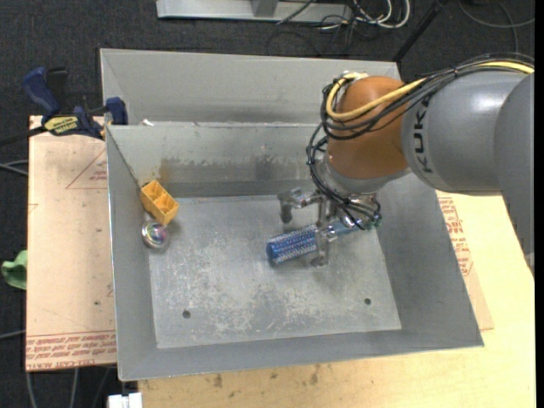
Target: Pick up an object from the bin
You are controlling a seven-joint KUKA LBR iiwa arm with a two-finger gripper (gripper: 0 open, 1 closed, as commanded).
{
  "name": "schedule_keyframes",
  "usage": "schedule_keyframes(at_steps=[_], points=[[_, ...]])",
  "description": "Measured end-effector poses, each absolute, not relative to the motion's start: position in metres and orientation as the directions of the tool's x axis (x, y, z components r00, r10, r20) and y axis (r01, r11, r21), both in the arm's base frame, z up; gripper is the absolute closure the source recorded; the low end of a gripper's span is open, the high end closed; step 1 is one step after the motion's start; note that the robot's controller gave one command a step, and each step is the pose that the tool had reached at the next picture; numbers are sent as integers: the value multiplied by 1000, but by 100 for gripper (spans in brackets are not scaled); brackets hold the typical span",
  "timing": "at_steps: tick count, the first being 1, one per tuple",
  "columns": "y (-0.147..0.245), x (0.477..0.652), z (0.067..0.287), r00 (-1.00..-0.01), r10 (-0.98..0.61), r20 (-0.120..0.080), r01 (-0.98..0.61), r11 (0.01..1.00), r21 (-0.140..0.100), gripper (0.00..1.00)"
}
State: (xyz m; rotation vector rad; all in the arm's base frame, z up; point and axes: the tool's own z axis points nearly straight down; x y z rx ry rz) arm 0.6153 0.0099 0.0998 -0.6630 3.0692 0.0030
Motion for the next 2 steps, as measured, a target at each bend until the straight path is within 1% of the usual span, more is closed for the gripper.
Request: schedule_keyframes(at_steps=[1, 2], points=[[5, 607, 69, -937, -350, 0, -350, 937, 2, 0], [5, 608, 69, -937, -350, -2, -350, 937, 1, 0]])
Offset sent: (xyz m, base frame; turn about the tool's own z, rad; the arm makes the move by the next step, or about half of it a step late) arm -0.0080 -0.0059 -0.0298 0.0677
